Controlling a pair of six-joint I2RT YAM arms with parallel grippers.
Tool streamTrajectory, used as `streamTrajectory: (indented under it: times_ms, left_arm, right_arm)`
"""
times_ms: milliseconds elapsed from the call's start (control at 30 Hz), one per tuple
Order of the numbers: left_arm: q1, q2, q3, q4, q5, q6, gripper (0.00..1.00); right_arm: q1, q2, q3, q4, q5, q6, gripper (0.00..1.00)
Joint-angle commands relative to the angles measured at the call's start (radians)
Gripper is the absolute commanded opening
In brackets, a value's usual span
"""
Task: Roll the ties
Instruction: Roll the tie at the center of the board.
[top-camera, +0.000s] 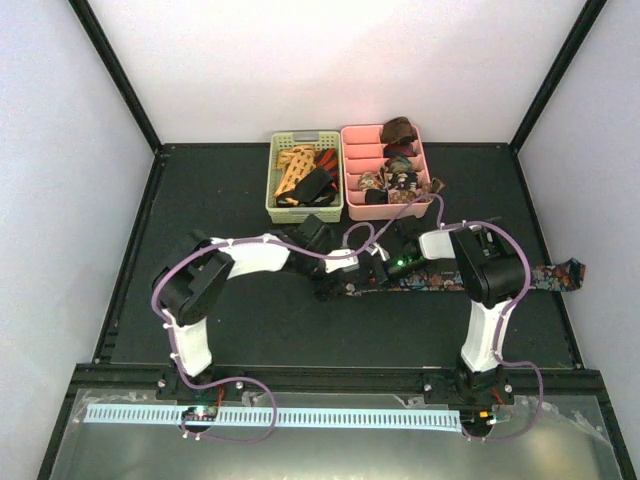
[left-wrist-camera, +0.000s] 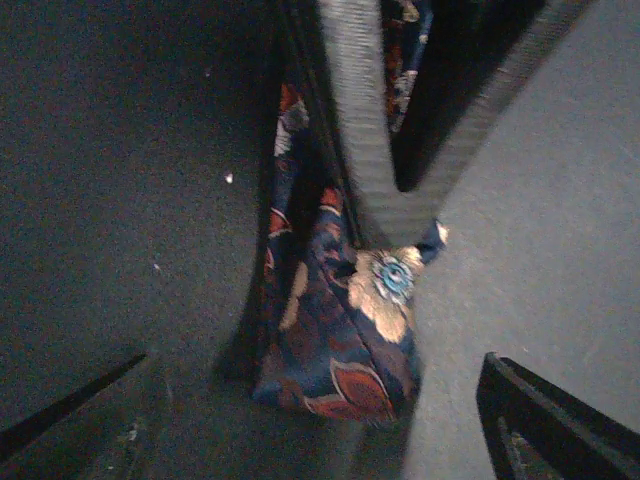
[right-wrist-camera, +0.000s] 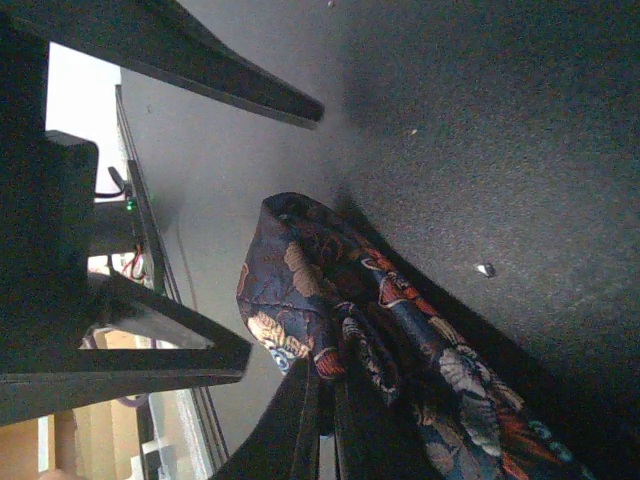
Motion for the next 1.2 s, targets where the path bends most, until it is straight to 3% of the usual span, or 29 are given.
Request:
streamTrajectory:
  times_ms: [0,133,533,633,900,1167]
  left_arm:
    - [0.004,-0.102,-0.082,0.178,0.077,0.015,0.91]
    - [-0.003,-0.074,-0.1,0.242,0.049,0.047,0.99]
    - [-0.037,0.024,-0.122,0.35,0.026,0.106,0.95]
    - [-0.039,0.047,-0.11,0.344,0.022,0.102,0.88]
    - [-0.036,0.069,-0.09,0.281,-0.001,0.09,0.47]
    - [-0.023,0.042,-0.111,0.235,0.009,0.085,0.33]
  right_arm:
    - [0.001,0.026,0.002,-0.007,0.031,-0.026,0.02]
    - [0.0,0.021,0.003,-0.004,0.013,-0.024,0.02]
    - [0.0,-0.007,0.037,-0.043,-0.013,-0.035,0.02]
    - [0.0,-0.006,0.051,-0.056,-0.019,-0.039,0.02]
    - [0.0,-0.011,0.083,-0.103,-0.031,-0.052,0.02]
    - [-0.03,-0.01,0.116,-0.183,0.039,-0.119,0.02]
